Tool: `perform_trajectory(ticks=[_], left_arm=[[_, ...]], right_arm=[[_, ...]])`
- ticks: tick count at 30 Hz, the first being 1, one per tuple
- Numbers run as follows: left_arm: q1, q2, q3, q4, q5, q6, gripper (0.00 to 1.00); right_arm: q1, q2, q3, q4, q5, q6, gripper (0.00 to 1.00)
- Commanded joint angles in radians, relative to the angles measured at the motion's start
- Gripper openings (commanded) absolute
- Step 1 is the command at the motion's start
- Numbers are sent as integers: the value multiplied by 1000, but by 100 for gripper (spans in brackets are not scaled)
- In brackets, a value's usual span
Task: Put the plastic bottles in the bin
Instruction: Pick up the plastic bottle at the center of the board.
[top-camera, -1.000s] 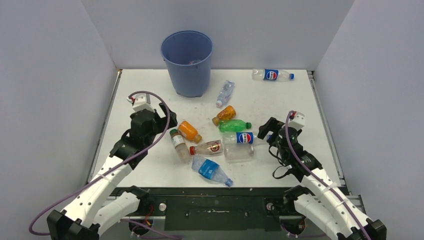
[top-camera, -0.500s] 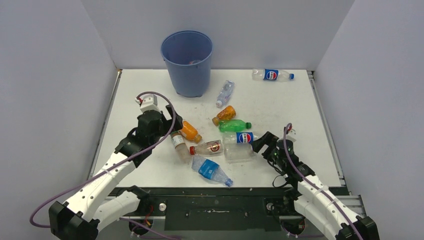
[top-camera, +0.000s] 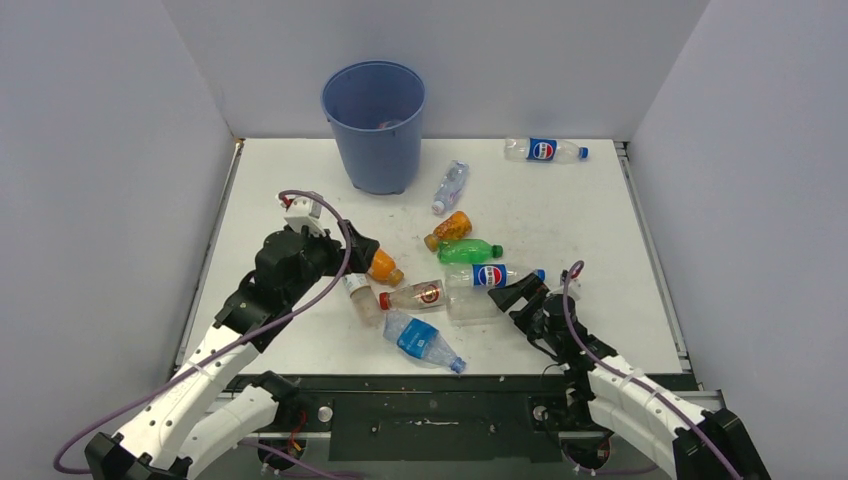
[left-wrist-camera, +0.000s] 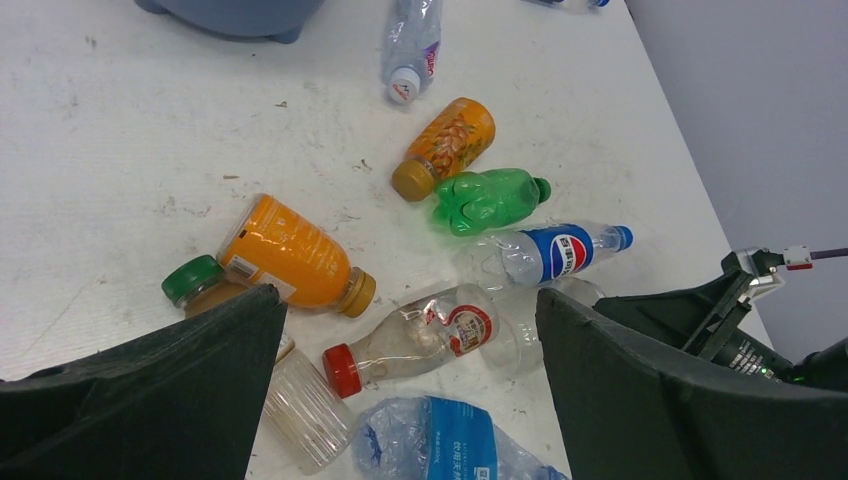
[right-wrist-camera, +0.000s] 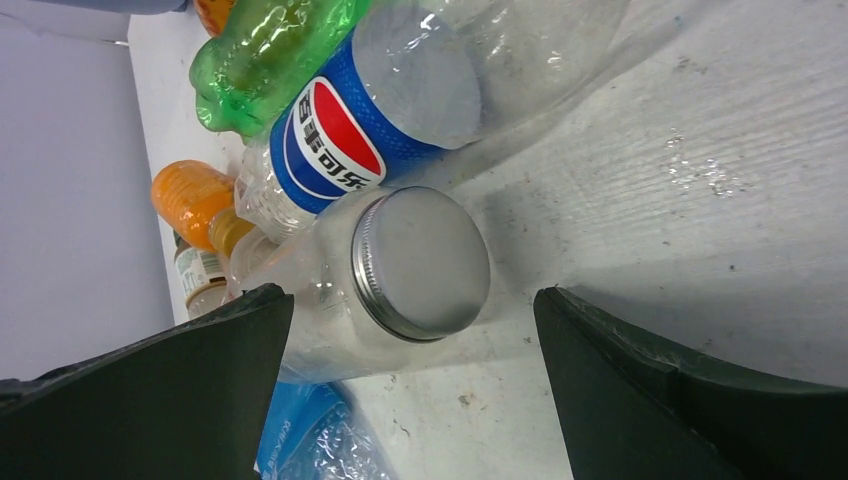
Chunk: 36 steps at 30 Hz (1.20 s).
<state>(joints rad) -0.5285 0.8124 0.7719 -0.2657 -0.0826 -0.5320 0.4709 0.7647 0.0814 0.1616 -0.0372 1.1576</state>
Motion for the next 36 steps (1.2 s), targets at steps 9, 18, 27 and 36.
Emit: perform_trajectory(ticks=[9, 18, 27, 36], left_arm=[[-4, -8, 10, 67, 83, 70, 96], [-16, -12, 0, 82, 128, 81, 96], [-22, -25, -10, 85, 90, 66, 96], [-32, -36, -17, 89, 67, 69, 96]], right_arm=[[102, 199, 13, 236, 117, 104, 98], [220, 110, 36, 154, 245, 190, 94], [366, 210, 120, 29, 446, 403, 90], [370, 422, 141, 174, 456, 459, 91]])
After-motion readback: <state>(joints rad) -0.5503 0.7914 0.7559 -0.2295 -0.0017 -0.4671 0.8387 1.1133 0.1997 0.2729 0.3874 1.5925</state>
